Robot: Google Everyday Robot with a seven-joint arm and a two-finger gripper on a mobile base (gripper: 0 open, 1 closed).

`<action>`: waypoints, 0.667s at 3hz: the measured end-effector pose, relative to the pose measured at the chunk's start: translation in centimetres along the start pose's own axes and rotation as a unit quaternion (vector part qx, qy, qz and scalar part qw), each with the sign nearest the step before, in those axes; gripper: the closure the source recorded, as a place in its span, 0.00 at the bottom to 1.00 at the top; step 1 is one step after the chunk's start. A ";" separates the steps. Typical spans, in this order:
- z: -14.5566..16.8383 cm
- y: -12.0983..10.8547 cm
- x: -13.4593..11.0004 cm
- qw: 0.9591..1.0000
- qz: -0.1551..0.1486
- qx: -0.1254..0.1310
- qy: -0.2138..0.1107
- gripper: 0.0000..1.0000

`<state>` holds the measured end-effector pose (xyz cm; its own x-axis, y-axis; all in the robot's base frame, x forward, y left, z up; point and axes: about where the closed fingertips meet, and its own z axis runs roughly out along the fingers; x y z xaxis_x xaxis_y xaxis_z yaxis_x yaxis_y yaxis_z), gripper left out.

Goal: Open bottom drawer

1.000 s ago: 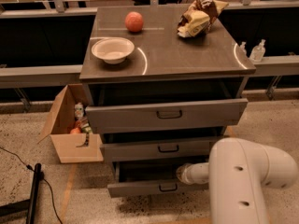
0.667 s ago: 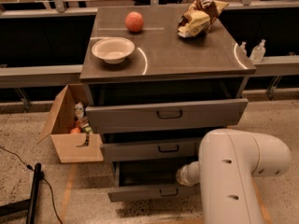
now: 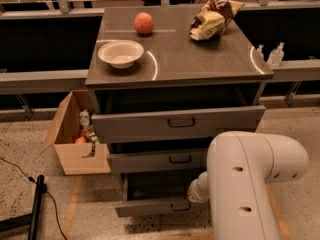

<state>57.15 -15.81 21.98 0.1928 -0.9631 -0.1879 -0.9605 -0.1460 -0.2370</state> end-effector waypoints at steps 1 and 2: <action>-0.3 -0.5 -0.6 1.000 0.010 0.018 -0.013 1.00; -1.0 -1.5 -0.5 0.999 0.025 0.039 -0.022 1.00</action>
Offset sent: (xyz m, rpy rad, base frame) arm 0.0275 -0.0011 0.0310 0.1104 -0.1077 -0.1033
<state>58.32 -15.28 23.39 0.1552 -0.9576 -0.2427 -0.9507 -0.0781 -0.3000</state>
